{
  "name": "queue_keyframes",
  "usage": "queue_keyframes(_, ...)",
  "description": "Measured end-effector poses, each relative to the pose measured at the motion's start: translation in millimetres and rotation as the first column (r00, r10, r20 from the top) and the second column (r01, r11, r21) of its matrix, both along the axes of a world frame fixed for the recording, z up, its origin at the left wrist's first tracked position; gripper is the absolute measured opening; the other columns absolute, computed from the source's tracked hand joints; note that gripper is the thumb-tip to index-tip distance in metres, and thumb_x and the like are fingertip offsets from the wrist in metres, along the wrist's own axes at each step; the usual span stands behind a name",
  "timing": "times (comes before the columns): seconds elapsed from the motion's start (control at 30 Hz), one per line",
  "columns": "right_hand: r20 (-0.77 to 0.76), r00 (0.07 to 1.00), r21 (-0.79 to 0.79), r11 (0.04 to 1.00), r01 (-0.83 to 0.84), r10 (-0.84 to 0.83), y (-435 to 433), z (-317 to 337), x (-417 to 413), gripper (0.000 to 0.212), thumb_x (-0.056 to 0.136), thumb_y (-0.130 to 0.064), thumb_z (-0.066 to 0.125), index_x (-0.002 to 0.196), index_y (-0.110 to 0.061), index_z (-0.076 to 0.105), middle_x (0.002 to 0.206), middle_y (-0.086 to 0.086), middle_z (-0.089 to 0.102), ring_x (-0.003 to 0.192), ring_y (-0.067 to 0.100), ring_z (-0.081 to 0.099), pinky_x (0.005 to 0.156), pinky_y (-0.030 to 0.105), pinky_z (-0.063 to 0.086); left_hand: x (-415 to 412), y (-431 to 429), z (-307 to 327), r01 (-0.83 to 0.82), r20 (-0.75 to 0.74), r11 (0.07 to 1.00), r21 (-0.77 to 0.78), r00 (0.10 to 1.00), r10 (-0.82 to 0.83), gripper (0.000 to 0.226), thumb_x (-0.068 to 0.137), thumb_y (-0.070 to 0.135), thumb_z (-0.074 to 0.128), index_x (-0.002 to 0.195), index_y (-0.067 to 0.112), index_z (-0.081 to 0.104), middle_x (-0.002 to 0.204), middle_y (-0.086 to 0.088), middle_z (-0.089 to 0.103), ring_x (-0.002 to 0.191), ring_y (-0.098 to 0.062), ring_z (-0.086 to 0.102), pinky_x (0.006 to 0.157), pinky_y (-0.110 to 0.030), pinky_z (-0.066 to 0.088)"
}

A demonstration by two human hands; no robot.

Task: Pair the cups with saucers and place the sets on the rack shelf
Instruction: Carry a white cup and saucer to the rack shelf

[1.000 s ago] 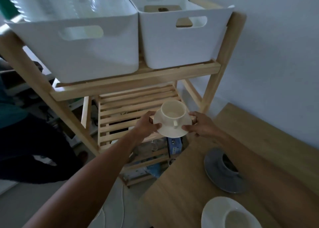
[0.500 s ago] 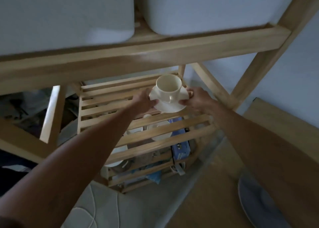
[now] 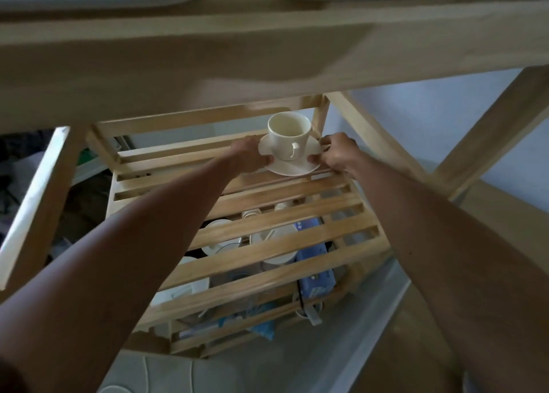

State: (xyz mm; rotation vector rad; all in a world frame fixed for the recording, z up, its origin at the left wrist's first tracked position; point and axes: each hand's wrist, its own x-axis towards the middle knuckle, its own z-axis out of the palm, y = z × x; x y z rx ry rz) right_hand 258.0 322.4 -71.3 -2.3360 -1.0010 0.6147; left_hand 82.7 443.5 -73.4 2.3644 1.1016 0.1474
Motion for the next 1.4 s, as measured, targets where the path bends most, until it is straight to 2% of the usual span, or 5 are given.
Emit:
queue_keyframes(0.53, -0.027, 0.993, 0.016, 0.994, -0.113, 0.113, -42, 14, -23, 0.067, 0.080, -0.032, 0.078, 0.138, -0.013, 0.050, 0.130, 0.010, 0.061, 0.118, 0.025, 0.057, 0.096, 0.034, 0.047, -27, -21, 10, -0.089, -0.048, 0.996, 0.017, 0.995, 0.090, 0.067, 0.085, 0.047, 0.062, 0.139, 0.012, 0.042, 0.135, -0.014, 0.055, 0.126, -0.034, 0.047, 0.097, -0.037, 0.040)
queue_keyframes(0.8, 0.011, 0.976, -0.031, 0.976, -0.216, 0.216, -120, 60, -66, 0.096, 0.081, -0.047, 0.073, 0.155, -0.019, 0.019, 0.153, 0.007, 0.039, 0.136, 0.027, 0.041, 0.099, 0.031, 0.035, -63, -96, 50, 0.017, -0.083, 0.999, 0.035, 0.996, -0.014, 0.080, 0.085, 0.052, 0.060, 0.147, 0.014, 0.029, 0.146, -0.015, 0.045, 0.134, -0.034, 0.041, 0.107, -0.038, 0.033)
queue_keyframes(1.07, 0.064, 0.970, -0.023, 0.972, -0.234, 0.235, -236, 140, -94, 0.102, 0.078, -0.053, 0.074, 0.154, -0.014, 0.018, 0.160, 0.008, 0.024, 0.143, 0.027, 0.029, 0.105, 0.031, 0.030, -96, -201, 119, 0.081, 0.050, 0.996, -0.025, 0.996, -0.080, 0.078, 0.086, 0.048, 0.062, 0.149, 0.020, 0.026, 0.150, -0.010, 0.039, 0.136, -0.030, 0.038, 0.107, -0.035, 0.032)
queue_keyframes(1.27, 0.107, 0.976, 0.054, 0.980, -0.194, 0.187, -333, 198, -106, 0.090, 0.081, -0.047, 0.074, 0.152, -0.020, 0.027, 0.157, 0.007, 0.032, 0.139, 0.028, 0.036, 0.099, 0.030, 0.033, -103, -291, 173, 0.152, 0.209, 0.979, -0.133, 0.970, -0.123, 0.078, 0.087, 0.043, 0.064, 0.150, 0.020, 0.024, 0.153, -0.008, 0.035, 0.132, -0.025, 0.044, 0.094, -0.025, 0.035)
queue_keyframes(1.4, 0.140, 0.982, 0.003, 0.991, -0.131, 0.129, -392, 225, -113, 0.094, 0.081, -0.050, 0.073, 0.154, -0.020, 0.022, 0.160, 0.005, 0.025, 0.143, 0.027, 0.029, 0.111, 0.036, 0.029, -105, -350, 196, 0.213, 0.265, 0.966, -0.148, 0.949, -0.169, 0.075, 0.088, 0.038, 0.064, 0.149, 0.015, 0.027, 0.152, -0.010, 0.037, 0.138, -0.025, 0.038, 0.111, -0.039, 0.035)
